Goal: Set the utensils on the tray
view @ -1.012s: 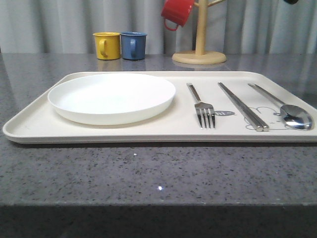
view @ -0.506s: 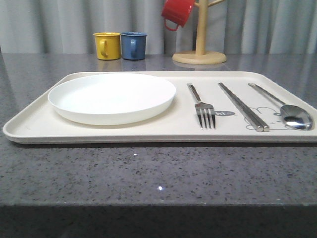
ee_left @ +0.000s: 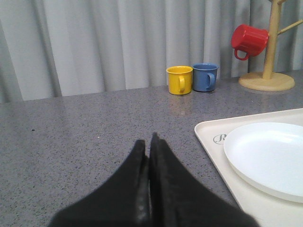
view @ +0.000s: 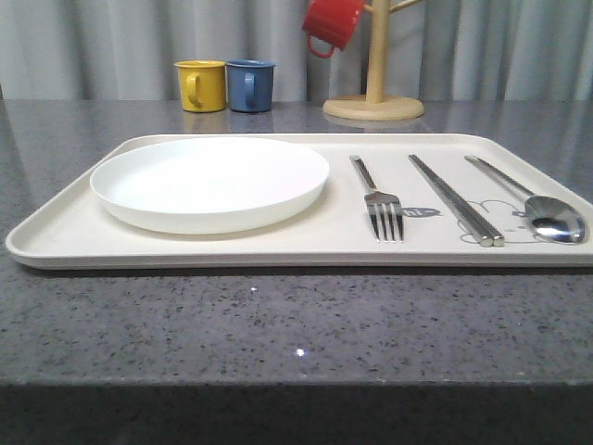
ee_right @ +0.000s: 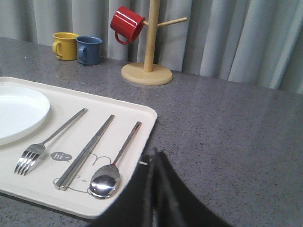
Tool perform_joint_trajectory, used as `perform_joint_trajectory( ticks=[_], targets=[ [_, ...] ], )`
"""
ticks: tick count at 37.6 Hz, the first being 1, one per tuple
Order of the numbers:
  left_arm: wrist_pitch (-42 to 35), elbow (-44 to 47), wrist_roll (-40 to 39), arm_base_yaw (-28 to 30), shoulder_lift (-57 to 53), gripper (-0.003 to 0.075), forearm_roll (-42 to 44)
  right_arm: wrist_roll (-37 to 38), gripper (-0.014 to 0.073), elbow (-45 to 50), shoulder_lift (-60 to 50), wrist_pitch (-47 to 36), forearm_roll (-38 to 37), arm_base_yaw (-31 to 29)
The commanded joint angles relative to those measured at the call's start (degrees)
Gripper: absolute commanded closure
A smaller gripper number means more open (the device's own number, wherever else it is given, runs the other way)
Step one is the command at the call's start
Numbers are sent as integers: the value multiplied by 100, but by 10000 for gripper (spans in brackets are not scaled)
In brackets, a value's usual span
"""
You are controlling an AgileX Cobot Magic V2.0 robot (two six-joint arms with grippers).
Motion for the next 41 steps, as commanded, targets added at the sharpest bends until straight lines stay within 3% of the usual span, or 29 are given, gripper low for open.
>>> perform_joint_trajectory(
  ticks=[1,28,41],
  targets=[
    [-467,-149,-53,-4,45,739,-44,-49,703,-122,67,-389,-60,-9],
    [-479,-149,-53,-4,45,739,-44,-49,703,-122,67,-375,-60,-9],
    [-820,1380,-53,756,-886,739,-305,-49,703,-122,67,-359,-60,-9]
  ],
)
